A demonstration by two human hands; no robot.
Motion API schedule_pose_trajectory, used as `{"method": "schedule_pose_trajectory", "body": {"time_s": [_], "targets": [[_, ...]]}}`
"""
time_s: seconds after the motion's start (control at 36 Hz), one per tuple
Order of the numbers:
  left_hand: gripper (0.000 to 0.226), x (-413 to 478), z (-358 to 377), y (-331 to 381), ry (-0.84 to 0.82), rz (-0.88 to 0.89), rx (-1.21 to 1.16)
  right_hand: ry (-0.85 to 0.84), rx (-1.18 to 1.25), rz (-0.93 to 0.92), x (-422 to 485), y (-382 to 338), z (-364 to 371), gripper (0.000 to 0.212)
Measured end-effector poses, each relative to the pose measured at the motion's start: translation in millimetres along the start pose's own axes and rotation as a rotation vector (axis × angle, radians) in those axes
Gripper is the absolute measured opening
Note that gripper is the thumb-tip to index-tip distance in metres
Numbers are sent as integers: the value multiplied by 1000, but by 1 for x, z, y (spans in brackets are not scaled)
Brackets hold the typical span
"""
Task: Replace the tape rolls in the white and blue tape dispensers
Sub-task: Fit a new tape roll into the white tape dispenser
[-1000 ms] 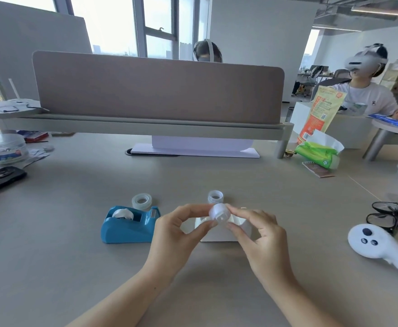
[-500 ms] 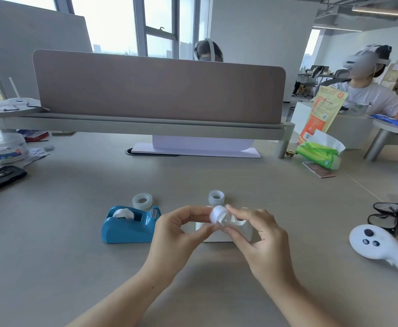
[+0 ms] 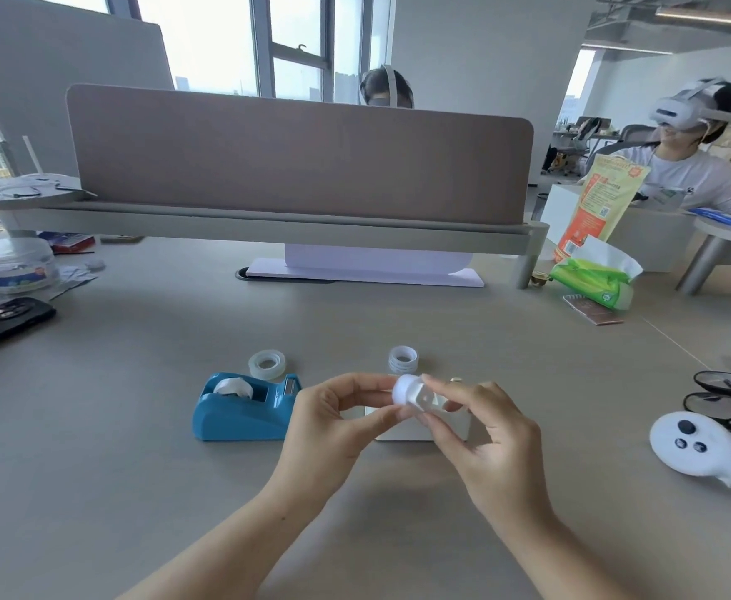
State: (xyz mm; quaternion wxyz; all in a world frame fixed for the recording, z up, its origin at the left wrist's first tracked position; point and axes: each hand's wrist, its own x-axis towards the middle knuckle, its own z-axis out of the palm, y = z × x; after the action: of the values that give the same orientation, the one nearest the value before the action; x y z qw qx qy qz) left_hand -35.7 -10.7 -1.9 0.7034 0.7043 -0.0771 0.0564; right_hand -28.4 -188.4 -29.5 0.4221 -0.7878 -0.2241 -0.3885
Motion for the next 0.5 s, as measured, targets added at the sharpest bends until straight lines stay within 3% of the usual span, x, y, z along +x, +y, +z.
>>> {"method": "schedule_pose_trajectory", "body": {"time_s": [0.5], "targets": [[24, -3, 3, -1, -2, 20, 1, 12, 17, 41, 2, -6, -4, 23]]}}
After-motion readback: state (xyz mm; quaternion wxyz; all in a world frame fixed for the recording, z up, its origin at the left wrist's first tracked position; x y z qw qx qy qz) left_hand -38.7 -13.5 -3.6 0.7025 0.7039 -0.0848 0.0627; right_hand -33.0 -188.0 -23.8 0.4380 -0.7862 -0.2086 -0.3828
